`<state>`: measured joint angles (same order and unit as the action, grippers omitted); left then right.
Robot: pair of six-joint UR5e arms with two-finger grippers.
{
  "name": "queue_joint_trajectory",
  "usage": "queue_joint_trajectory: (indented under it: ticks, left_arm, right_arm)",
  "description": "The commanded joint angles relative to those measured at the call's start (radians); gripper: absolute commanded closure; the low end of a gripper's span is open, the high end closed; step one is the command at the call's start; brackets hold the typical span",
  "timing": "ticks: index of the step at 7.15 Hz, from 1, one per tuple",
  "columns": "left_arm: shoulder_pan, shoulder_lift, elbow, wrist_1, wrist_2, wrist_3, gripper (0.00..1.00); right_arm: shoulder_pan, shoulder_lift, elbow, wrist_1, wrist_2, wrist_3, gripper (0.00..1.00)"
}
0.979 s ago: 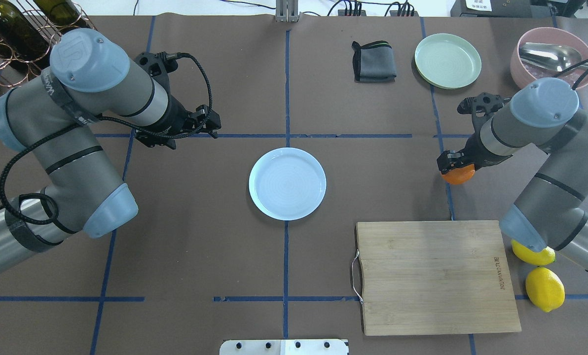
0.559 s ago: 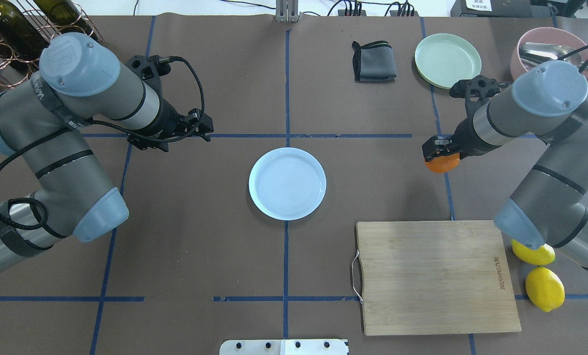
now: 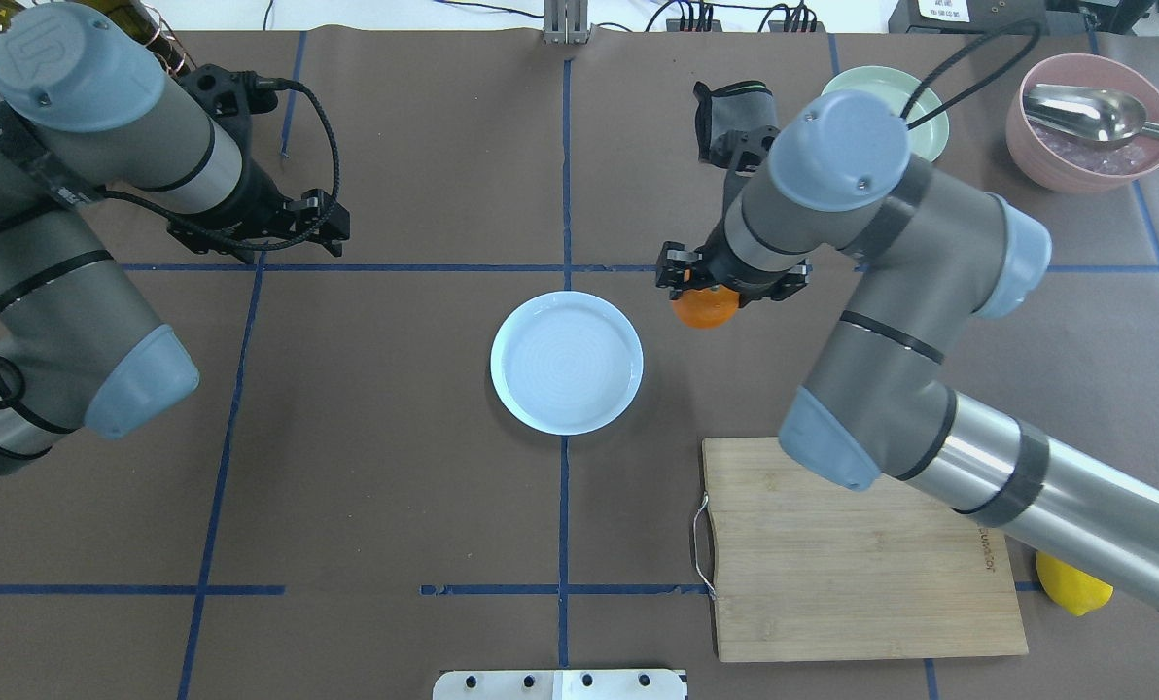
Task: Pick orange to plate
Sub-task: 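Carry the orange with the right gripper over the light blue plate and lower it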
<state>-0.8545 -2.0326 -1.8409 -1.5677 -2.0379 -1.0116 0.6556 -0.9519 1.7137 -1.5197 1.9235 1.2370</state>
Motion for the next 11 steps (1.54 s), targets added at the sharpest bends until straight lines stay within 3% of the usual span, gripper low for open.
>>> queue_joint_trajectory:
  ticks: [1, 4, 8, 9, 10, 11]
  left_arm:
    - [-0.057, 0.067, -0.032, 0.029, -0.002, 0.143, 0.00]
    - [-0.121, 0.103, -0.038, 0.031, -0.002, 0.246, 0.00]
    - [-0.123, 0.120, -0.037, 0.028, -0.004, 0.248, 0.00]
    - [-0.123, 0.121, -0.035, 0.026, -0.004, 0.248, 0.00]
    - [-0.123, 0.121, -0.032, 0.024, -0.004, 0.248, 0.00]
    - [-0.123, 0.121, -0.032, 0.024, -0.004, 0.248, 0.00]
  right_arm:
    - [-0.062, 0.148, -0.150, -0.010, -0.046, 0.041, 1.00]
    - [-0.145, 0.203, -0.239, -0.011, -0.093, 0.041, 1.00]
    - [-0.152, 0.263, -0.343, 0.000, -0.104, 0.025, 1.00]
    - [-0.152, 0.269, -0.350, 0.000, -0.104, 0.025, 0.95]
    - [-0.154, 0.268, -0.350, 0.000, -0.104, 0.024, 0.28]
    - [-0.154, 0.269, -0.350, 0.000, -0.104, 0.022, 0.00]
